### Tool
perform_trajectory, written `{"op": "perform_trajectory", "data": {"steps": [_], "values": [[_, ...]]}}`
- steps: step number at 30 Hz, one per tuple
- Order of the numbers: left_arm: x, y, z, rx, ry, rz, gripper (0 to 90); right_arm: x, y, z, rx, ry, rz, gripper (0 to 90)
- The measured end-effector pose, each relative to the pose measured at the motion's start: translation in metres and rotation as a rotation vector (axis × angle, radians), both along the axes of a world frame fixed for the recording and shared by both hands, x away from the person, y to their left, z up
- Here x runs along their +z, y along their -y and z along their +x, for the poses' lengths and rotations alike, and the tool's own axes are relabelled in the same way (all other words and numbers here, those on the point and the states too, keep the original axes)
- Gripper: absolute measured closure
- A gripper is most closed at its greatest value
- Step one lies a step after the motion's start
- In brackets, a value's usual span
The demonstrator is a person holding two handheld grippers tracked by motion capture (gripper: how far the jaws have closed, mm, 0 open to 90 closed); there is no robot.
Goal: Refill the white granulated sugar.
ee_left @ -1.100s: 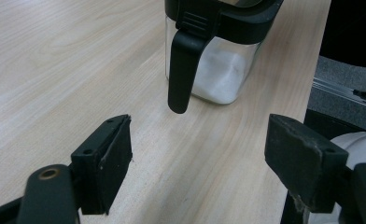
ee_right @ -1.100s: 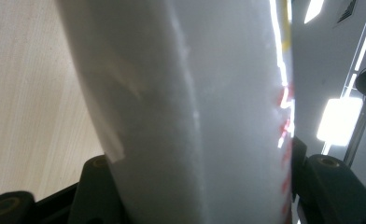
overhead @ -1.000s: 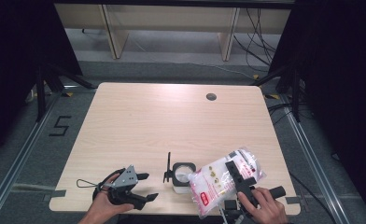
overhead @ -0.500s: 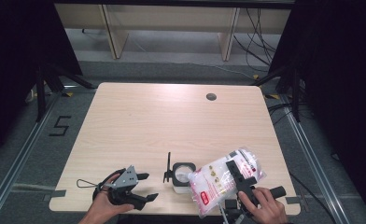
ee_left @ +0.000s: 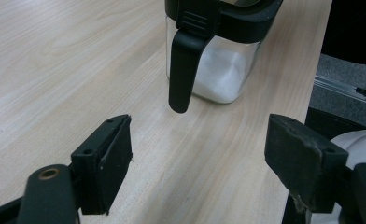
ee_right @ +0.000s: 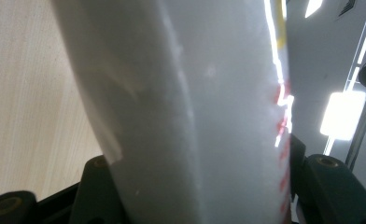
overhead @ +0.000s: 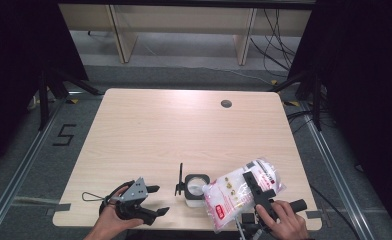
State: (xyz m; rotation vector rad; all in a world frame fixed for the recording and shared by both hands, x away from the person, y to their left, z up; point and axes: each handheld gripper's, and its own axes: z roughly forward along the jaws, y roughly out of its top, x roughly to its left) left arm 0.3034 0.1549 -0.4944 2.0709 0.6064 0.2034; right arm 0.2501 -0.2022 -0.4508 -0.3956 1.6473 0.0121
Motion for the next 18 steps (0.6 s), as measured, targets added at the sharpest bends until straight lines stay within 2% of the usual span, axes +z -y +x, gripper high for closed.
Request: {"op": "perform_trajectory", "data": {"steps": [2,4,5,6,7,10,11,14,16,17,18], "values": [[-0.0001,0.0005,-0.0007,-0.001,-0.005,-0.009,22.8,-0.0004,0.0001,-0.0006,-0.006,0.003,-0.001,46.5],[0.0002,-0.0003,-0.0002,-0.004,-0.002,0.001,22.8,0.0009,0.0004,-0.0011,-0.008,0.001,-0.007,46.5],[0.0005,-0.0013,0.0011,-0.007,0.006,0.025,22.8,0.0010,0.0001,-0.0009,-0.007,0.004,-0.005,46.5],[0.0004,-0.0011,0.0010,-0.005,0.006,0.022,22.8,0.0011,-0.0001,-0.0010,-0.008,0.007,-0.006,46.5],[-0.0002,0.0006,-0.0007,0.000,-0.006,-0.009,22.8,0.0006,-0.0001,-0.0014,-0.016,0.002,-0.002,46.5],[-0.0002,0.0005,-0.0004,-0.002,0.000,-0.006,22.8,0.0002,0.0000,-0.0017,-0.016,-0.001,0.002,46.5],[-0.0001,0.0004,-0.0004,-0.002,-0.001,-0.005,22.8,0.0015,-0.0011,-0.0014,-0.013,-0.001,-0.015,46.5],[-0.0002,0.0005,-0.0008,-0.001,-0.004,-0.008,22.8,0.0019,-0.0012,-0.0023,-0.016,0.002,-0.020,46.5],[-0.0003,0.0006,-0.0006,0.001,-0.006,-0.009,22.8,0.0007,-0.0016,-0.0023,-0.018,-0.002,0.001,46.5],[-0.0001,0.0005,-0.0006,0.000,-0.005,-0.008,22.8,0.0022,-0.0017,-0.0020,-0.014,0.002,-0.020,46.5],[-0.0001,0.0006,-0.0008,-0.001,-0.004,-0.009,22.8,0.0011,-0.0018,-0.0027,-0.021,0.000,-0.005,46.5]]}}
